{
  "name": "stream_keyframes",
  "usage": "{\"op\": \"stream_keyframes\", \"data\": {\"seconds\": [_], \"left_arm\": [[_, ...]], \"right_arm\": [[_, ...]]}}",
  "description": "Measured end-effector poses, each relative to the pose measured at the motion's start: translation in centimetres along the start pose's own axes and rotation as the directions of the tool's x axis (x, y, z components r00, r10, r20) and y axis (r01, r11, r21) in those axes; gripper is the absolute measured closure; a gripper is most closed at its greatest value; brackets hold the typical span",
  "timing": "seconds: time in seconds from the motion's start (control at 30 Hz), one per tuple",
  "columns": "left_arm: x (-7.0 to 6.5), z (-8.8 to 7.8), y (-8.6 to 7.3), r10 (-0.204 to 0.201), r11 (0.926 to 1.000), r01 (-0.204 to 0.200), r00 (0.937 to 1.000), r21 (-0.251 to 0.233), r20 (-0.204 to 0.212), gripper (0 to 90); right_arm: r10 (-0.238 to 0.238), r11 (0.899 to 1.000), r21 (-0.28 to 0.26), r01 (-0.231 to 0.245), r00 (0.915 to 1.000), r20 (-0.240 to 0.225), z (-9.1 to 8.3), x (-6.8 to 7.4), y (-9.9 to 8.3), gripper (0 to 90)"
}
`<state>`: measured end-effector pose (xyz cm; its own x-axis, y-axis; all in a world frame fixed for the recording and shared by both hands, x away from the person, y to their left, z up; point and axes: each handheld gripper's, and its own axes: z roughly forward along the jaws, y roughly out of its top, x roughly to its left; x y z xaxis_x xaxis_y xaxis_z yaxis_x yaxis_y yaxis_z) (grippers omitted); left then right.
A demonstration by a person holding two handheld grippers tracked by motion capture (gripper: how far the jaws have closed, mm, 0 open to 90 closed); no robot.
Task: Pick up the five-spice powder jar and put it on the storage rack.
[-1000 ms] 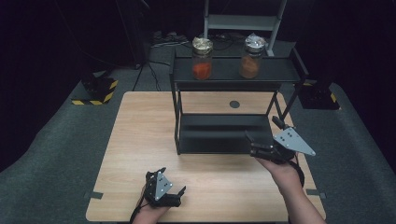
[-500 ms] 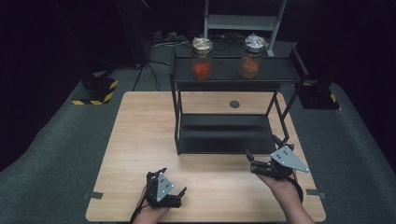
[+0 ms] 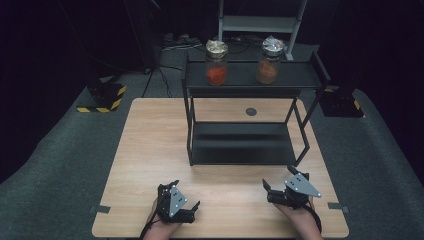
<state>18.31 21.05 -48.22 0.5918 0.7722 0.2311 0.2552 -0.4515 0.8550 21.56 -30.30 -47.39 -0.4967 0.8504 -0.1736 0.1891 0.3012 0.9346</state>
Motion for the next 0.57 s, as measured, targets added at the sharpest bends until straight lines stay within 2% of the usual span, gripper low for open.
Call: {"op": "stream_keyframes", "data": {"seconds": [0.13, 0.23, 0.27, 0.33, 0.5, 0.57], "left_arm": [[0.0, 0.0, 0.0, -0.002, 1.0000, 0.002, 1.0000, 0.001, -0.001, 0.7], [0.0, 0.0, 0.0, -0.001, 1.0000, 0.001, 1.0000, 0.002, 0.000, 0.7], [0.0, 0.0, 0.0, -0.001, 1.0000, 0.001, 1.0000, 0.002, 0.002, 0.7], [0.0, 0.0, 0.0, -0.003, 1.0000, 0.003, 1.0000, 0.003, 0.002, 0.7], [0.0, 0.1, 0.1, 0.000, 1.0000, 0.000, 1.0000, 0.005, 0.003, 0.7], [0.0, 0.1, 0.1, 0.001, 1.0000, -0.001, 1.0000, 0.008, 0.002, 0.7]], "right_arm": [[-0.003, 0.999, 0.041, 0.003, 1.0000, -0.005, 0.1, 0.2, -0.9, 0.0], [-0.030, 0.997, 0.073, 0.031, 0.9994, -0.017, 0.1, 0.4, -1.3, 0.0], [-0.042, 0.995, 0.091, 0.044, 0.9989, -0.021, 0.1, 0.5, -1.1, 0.0], [-0.070, 0.994, 0.086, 0.071, 0.9974, -0.016, -0.1, 0.7, -1.3, 0.0], [-0.095, 0.986, 0.133, 0.096, 0.9954, -0.014, 0.0, 0.9, -0.7, 0.0], [-0.106, 0.980, 0.167, 0.106, 0.9943, -0.009, 0.3, 1.1, -0.1, 0.0]]}}
